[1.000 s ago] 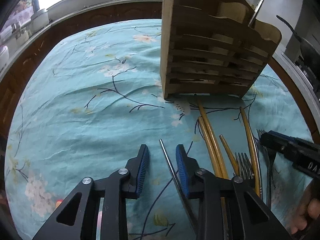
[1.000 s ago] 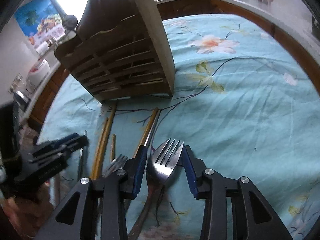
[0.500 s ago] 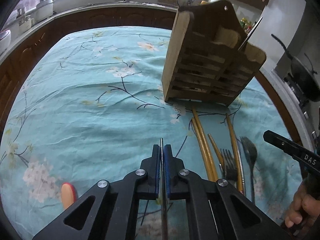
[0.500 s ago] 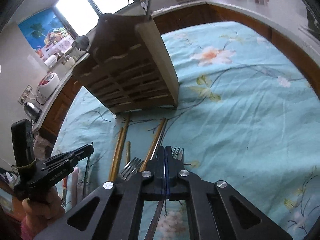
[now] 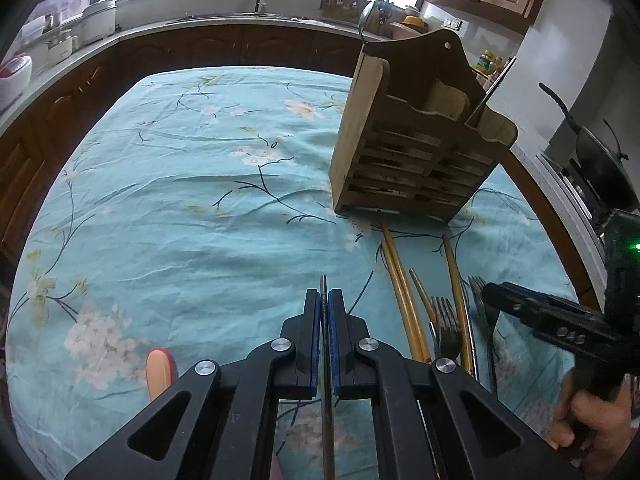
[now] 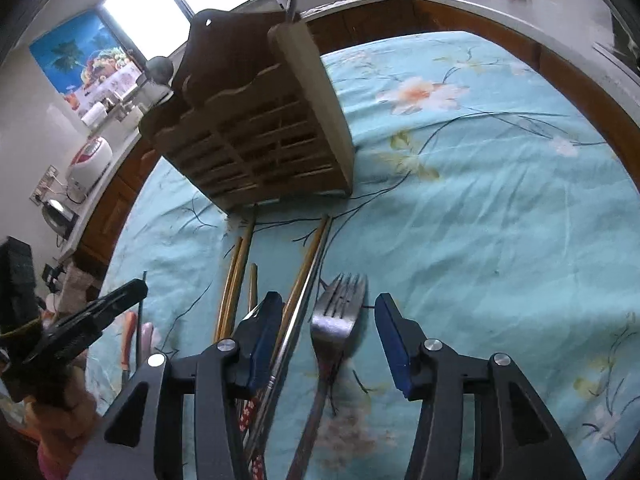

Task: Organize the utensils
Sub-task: 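Lift the rod with the left tool while the right tool carries the fork to the caddy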

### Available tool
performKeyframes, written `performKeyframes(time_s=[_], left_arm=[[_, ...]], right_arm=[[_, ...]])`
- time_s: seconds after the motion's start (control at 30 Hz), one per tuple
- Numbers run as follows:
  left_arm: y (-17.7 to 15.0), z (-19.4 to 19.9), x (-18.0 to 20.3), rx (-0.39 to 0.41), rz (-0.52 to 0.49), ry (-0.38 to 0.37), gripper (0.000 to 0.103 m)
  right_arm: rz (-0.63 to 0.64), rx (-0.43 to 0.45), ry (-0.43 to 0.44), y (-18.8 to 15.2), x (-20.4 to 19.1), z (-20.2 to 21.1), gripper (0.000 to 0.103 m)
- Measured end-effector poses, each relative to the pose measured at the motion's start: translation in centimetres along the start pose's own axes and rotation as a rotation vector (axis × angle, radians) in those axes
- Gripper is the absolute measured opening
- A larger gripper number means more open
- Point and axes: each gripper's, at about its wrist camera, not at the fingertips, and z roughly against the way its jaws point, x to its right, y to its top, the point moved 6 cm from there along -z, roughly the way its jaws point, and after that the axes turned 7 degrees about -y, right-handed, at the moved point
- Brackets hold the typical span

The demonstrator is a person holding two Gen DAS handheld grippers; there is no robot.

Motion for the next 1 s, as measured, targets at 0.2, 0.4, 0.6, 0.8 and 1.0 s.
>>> performKeyframes(time_s=[0.2,0.4,0.6,0.8,1.0], left_arm=[[0.2,0.1,-0.6,0.003,0.015,-0.009,0.003],[0.3,0.5,-0.8,0.012,0.022,-0.013,0.003],[0.6,2.2,-0.4,0.042,0.022,-0.03,0.003],[0.9,5.0,0.8,0.092,0.007,-0.049,0.003],[0.9,7.9,1.4,0.143,-0.003,-0.065,0.003]], right_arm=[[0.077,-0.042,-0.105,-0.2,-0.5,-2.0,0.035],[0.051,-0.028,-0.048,0.1,0.1,-1.6,0.032],[0.022,0.024,0.01,0.5,0.3,0.9,0.031],[0.013,0.096,0.05,1.2,0.0,4.5,0.029],[0.014,0.161,0.067,1.8,-0.2,7.3,0.029]])
